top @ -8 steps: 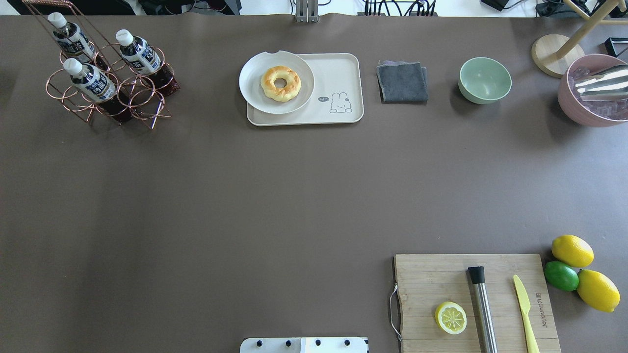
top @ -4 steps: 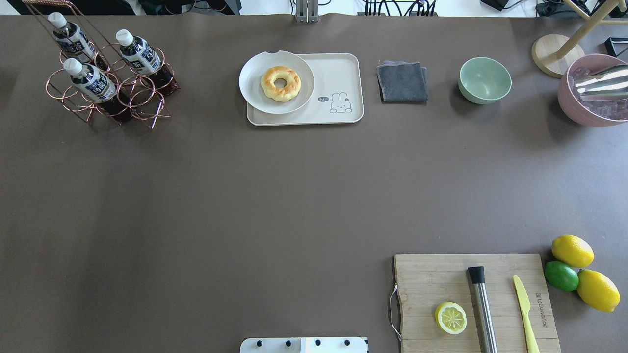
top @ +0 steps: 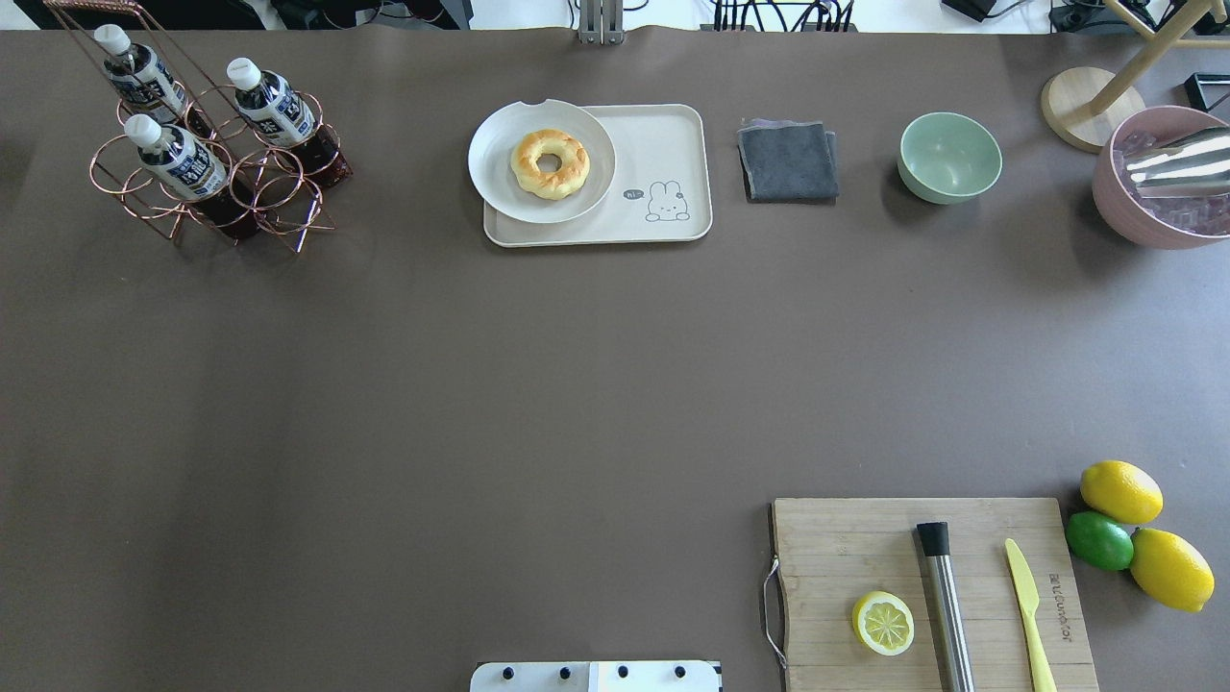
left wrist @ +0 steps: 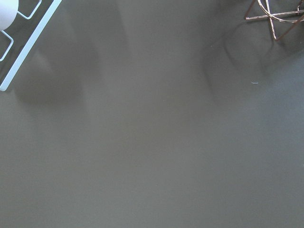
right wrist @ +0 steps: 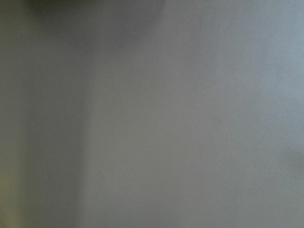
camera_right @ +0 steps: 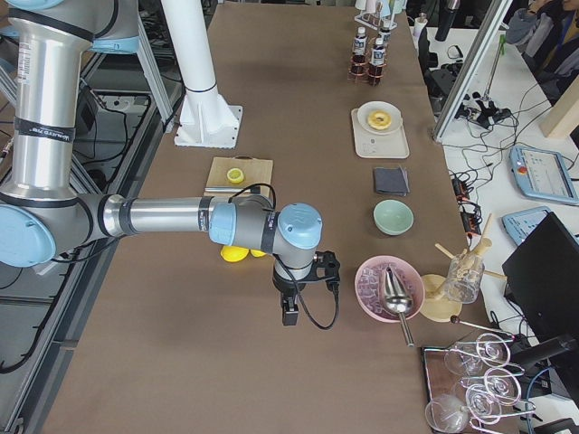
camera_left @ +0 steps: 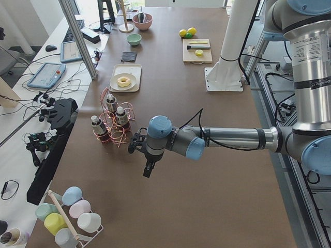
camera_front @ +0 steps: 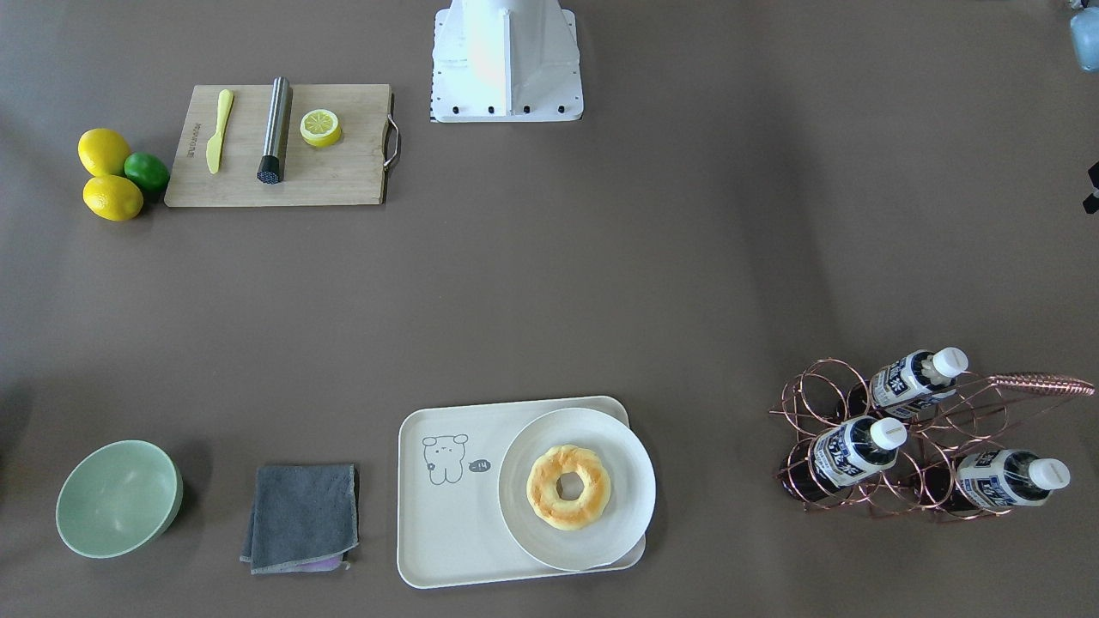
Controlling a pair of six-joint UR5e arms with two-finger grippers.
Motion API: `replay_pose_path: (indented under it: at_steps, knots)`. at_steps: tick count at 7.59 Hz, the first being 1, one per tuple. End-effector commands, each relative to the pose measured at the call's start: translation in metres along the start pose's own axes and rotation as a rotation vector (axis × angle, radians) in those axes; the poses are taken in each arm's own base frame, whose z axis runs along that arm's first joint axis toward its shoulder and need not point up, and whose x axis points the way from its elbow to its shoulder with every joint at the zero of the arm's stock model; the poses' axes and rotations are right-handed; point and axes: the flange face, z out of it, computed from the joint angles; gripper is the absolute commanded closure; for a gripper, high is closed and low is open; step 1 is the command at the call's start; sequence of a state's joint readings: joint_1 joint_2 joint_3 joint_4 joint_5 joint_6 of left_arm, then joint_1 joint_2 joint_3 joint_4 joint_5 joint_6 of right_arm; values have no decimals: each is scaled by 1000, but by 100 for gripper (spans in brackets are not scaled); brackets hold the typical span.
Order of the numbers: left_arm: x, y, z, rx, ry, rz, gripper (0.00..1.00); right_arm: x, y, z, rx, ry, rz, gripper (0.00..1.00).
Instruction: Place tea on tray
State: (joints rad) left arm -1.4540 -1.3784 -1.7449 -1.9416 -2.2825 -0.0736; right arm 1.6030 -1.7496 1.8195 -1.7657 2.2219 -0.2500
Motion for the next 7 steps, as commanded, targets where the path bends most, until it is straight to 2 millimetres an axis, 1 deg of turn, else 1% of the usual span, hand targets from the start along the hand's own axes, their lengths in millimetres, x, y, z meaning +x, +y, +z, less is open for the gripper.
replay_pose_path:
  at_steps: [1,2,3,4,5,6,7]
  knots:
    - [3,-2,-3,8,7,6,2,-1,-1,-2,4,0,0,0]
    - [22,-9,-17,30,73,-19,2,-1,-1,-2,5,-1,3,0]
    - [44,-21,-38,77,93,-56,2,-1,-1,-2,5,-1,4,0]
    - [80,-33,-52,110,118,-21,2,-1,-2,-1,5,-1,4,0]
    - [121,-57,-61,133,155,5,2,1,0,1,1,-2,6,0]
    - [159,-78,-69,170,179,-36,2,2,3,4,-5,-4,9,0]
    - [186,-96,-65,215,153,1,2,3,4,6,-8,-5,11,0]
